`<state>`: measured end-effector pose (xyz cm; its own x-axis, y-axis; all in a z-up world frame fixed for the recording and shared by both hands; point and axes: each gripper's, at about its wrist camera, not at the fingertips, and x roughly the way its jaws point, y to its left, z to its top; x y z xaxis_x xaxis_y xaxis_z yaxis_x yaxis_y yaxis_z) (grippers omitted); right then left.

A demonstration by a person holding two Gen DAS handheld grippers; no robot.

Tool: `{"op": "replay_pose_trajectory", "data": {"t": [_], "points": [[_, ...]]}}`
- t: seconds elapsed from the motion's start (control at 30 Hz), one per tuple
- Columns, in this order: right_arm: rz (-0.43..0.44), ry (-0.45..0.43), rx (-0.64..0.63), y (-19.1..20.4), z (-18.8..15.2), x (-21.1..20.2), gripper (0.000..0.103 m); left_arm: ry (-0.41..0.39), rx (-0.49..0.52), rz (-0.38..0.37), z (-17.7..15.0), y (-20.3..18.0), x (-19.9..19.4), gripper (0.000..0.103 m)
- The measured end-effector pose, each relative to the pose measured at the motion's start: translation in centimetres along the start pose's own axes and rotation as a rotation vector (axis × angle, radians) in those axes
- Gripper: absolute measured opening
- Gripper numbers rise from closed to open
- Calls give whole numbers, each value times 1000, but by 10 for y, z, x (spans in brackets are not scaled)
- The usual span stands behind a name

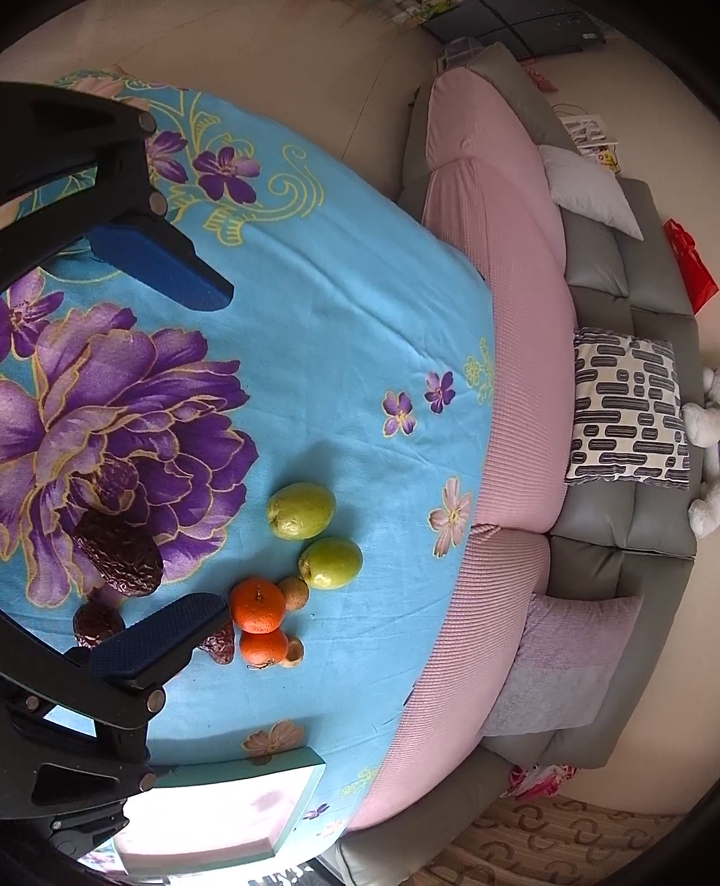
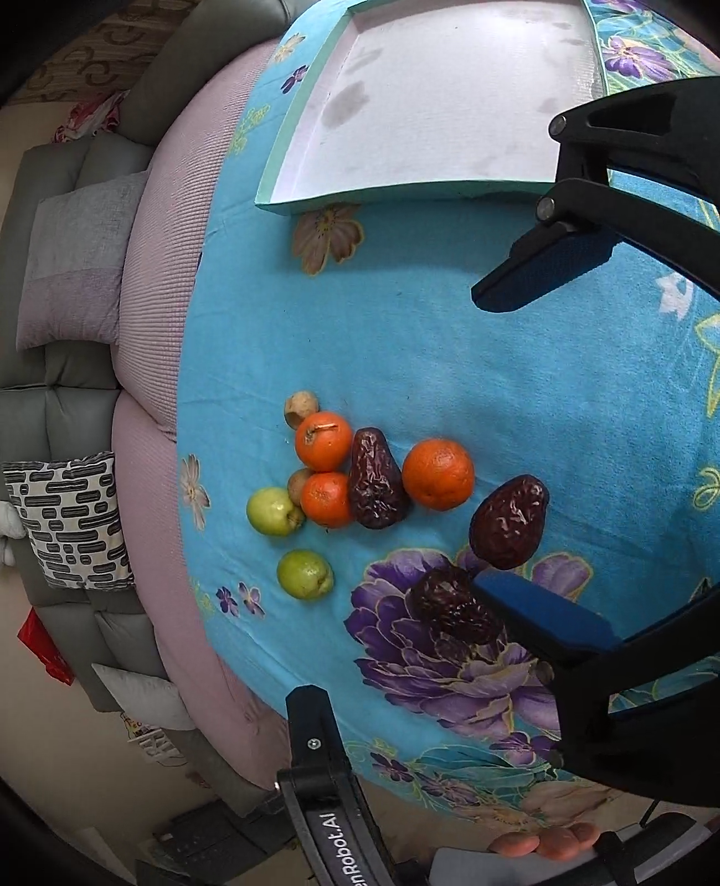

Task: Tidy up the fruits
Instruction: 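Lower the right tool onto a dark red date and close it, then close the left tool on the large wrinkled date while the right tool holds its date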

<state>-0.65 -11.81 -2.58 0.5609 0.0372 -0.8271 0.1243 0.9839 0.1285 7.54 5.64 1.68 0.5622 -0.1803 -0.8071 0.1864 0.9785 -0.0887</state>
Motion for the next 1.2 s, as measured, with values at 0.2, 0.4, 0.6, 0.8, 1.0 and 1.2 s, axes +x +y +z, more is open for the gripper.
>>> {"op": "replay_pose_trajectory", "data": {"t": [0.2,0.4,0.6,0.8,1.0,1.2], "points": [[12,58,-20,11,-6,14,74,65,-35,28,-4,8,16,103],[41,89,-40,20,-7,24,70,107,-30,25,-9,7,27,101],[50,103,-63,27,-9,30,52,132,1,2,-10,-3,31,101],[66,106,-51,26,-11,28,45,137,8,-8,-10,-8,32,101],[66,102,-31,21,-9,25,45,143,22,-11,-11,-14,33,101],[40,73,62,-5,-5,14,45,142,20,-25,-11,-17,32,101]]}}
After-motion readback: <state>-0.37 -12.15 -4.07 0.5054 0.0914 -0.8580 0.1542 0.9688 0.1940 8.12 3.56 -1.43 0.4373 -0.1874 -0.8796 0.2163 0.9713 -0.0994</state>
